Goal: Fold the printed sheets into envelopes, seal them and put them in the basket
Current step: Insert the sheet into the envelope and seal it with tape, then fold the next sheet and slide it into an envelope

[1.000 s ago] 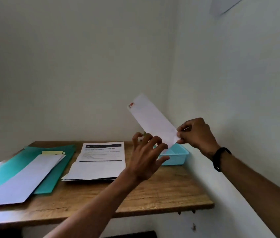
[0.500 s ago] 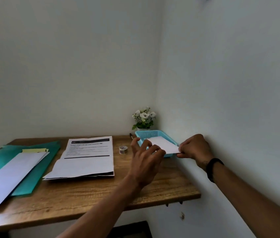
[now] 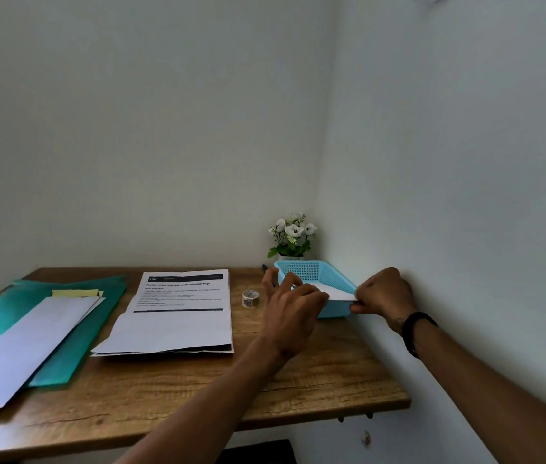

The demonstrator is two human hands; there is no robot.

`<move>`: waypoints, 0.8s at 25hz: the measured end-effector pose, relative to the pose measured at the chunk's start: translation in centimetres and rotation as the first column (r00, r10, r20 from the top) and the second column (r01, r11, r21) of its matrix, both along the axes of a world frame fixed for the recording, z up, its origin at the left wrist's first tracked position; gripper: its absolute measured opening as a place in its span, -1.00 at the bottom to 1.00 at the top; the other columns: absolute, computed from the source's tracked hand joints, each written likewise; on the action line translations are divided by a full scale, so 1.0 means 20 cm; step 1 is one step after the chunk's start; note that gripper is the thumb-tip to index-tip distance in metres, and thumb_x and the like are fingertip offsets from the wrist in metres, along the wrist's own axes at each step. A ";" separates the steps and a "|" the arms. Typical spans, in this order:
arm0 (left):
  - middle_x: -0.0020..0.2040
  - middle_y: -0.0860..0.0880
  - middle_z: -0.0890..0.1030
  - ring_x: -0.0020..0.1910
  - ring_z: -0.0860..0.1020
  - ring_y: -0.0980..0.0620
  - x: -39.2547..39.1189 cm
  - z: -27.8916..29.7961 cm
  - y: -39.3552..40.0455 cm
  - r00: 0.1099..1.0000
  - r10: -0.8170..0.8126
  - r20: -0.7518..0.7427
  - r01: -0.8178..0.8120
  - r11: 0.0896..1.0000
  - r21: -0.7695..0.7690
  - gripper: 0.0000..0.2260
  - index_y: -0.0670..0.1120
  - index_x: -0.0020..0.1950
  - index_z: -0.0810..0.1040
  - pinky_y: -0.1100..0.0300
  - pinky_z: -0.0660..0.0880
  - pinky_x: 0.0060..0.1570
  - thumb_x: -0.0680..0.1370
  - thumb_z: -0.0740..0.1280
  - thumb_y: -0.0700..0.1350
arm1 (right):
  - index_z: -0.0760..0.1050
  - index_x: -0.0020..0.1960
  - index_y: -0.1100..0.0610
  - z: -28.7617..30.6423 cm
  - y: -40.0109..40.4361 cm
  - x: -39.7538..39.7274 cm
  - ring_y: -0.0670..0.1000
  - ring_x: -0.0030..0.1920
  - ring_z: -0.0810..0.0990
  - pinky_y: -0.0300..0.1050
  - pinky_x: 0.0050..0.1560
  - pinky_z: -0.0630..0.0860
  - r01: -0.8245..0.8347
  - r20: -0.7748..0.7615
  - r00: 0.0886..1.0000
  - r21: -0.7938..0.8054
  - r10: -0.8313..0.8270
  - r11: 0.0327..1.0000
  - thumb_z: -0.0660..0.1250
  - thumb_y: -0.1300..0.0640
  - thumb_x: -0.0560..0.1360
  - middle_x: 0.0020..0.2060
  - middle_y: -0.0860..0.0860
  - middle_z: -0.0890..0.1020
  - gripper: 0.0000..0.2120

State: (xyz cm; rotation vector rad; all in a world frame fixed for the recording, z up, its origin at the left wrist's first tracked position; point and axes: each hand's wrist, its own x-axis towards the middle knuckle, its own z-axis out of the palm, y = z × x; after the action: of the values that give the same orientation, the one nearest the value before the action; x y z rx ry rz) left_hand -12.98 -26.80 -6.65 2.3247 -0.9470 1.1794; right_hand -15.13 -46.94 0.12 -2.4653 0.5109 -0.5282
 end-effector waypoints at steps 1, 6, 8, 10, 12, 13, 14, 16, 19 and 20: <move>0.19 0.09 0.72 0.26 0.58 -0.06 0.00 0.00 0.01 1.000 -0.009 -0.022 0.009 1.000 -0.015 -0.78 0.12 0.17 0.69 -0.19 0.11 0.46 0.58 0.41 0.13 | 0.71 -0.24 0.29 0.00 0.00 0.00 0.06 -0.32 0.76 0.09 -0.17 0.74 0.001 -0.003 1.000 -0.018 -0.001 1.000 0.62 0.23 0.25 -0.37 0.09 0.74 -0.84; 0.00 0.09 0.77 -0.08 0.62 0.13 0.03 0.21 0.28 0.984 0.017 -0.177 -0.050 0.981 -0.185 -0.63 0.06 0.04 0.76 0.08 0.52 0.14 0.62 0.27 0.25 | 0.66 -0.03 0.15 0.05 0.07 -0.08 0.17 -0.20 0.72 0.06 -0.14 0.71 0.109 0.041 0.994 -0.328 -0.102 0.938 0.39 -0.06 0.51 -0.18 0.13 0.72 -0.73; -0.06 0.03 0.78 -0.14 0.69 0.10 0.11 0.31 0.51 0.962 0.034 -0.272 -0.119 0.945 -0.304 -0.71 -0.03 0.01 0.78 0.16 0.59 -0.02 0.62 0.35 0.13 | 0.67 0.11 0.10 0.11 0.20 -0.14 0.19 -0.04 0.70 0.01 -0.06 0.65 0.150 0.150 0.985 -0.496 -0.086 0.856 0.38 -0.08 0.58 -0.01 0.13 0.73 -0.72; -0.03 -0.06 0.78 -0.04 0.71 -0.04 0.20 0.35 0.76 0.901 0.146 -0.409 -0.285 0.909 -0.303 -0.73 -0.08 0.04 0.77 0.14 0.55 0.00 0.62 0.37 0.07 | 0.68 0.20 0.08 0.16 0.38 -0.19 0.16 0.05 0.70 -0.02 -0.07 0.60 0.077 0.269 0.961 -0.472 0.061 0.878 0.41 -0.08 0.58 0.10 0.10 0.74 -0.70; 0.04 -0.12 0.76 0.09 0.68 -0.18 0.27 0.32 1.00 0.792 0.333 -0.511 -0.481 0.857 -0.186 -0.73 -0.06 0.09 0.74 0.00 0.53 0.15 0.61 0.35 0.07 | 0.70 0.13 0.09 0.15 0.57 -0.17 0.06 -0.02 0.71 -0.09 -0.11 0.61 -0.134 0.291 0.924 -0.359 0.247 0.924 0.45 -0.07 0.56 0.04 0.05 0.76 -0.73; 0.05 -0.14 0.75 0.12 0.66 -0.23 0.28 0.29 1.11 0.721 0.426 -0.546 -0.567 0.816 -0.113 -0.74 -0.07 0.07 0.73 -0.06 0.50 0.20 0.61 0.33 0.07 | 0.71 0.08 0.09 0.13 0.68 -0.14 -0.02 -0.08 0.70 -0.10 -0.09 0.62 -0.257 0.271 0.902 -0.287 0.335 0.923 0.47 -0.06 0.55 -0.03 0.02 0.76 -0.76; 0.02 -0.16 0.74 0.10 0.65 -0.26 0.29 0.26 1.20 0.668 0.482 -0.567 -0.618 0.783 -0.062 -0.74 -0.09 0.00 0.71 -0.09 0.48 0.22 0.60 0.30 0.05 | 0.72 0.03 0.09 0.09 0.78 -0.09 -0.08 -0.11 0.68 -0.10 -0.05 0.64 -0.361 0.236 0.882 -0.216 0.407 0.907 0.48 -0.04 0.55 -0.09 -0.02 0.75 -0.79; -0.08 -0.16 0.70 0.02 0.63 -0.25 0.28 0.20 1.31 0.591 0.531 -0.608 -0.669 0.743 -0.001 -0.78 -0.08 -0.22 0.56 -0.09 0.45 0.20 0.58 0.28 -0.04 | 0.72 0.03 0.09 0.00 0.95 0.03 -0.11 -0.08 0.69 -0.09 0.05 0.64 -0.497 0.158 0.844 -0.129 0.512 0.858 0.49 -0.03 0.53 -0.10 -0.05 0.74 -0.79; -0.12 -0.09 0.54 0.03 0.57 -0.16 0.28 0.10 1.34 0.563 0.527 -0.637 -0.667 0.744 0.026 -0.74 0.02 -0.27 0.34 -0.11 0.34 0.19 0.59 0.30 -0.13 | 0.63 0.30 0.15 -0.14 1.14 0.22 0.01 0.18 0.67 -0.11 0.20 0.56 -0.554 0.021 0.830 -0.087 0.557 0.828 0.47 -0.10 0.54 0.21 0.03 0.69 -0.56; -0.07 -0.09 0.55 0.09 0.56 -0.18 0.29 0.08 1.34 0.559 0.516 -0.649 -0.656 0.754 0.034 -0.78 0.00 -0.22 0.36 -0.13 0.34 0.22 0.61 0.28 -0.11 | 0.55 0.39 0.16 -0.17 1.18 0.27 0.06 0.26 0.63 -0.11 0.24 0.52 -0.539 -0.009 0.842 -0.087 0.540 0.838 0.46 -0.10 0.55 0.30 0.07 0.64 -0.49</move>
State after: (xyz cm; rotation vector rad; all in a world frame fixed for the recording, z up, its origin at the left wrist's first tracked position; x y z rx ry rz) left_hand -7.25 0.05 -4.97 2.6371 0.2380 0.5304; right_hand -9.63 -23.31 -3.37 -2.5279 -0.2320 -0.3355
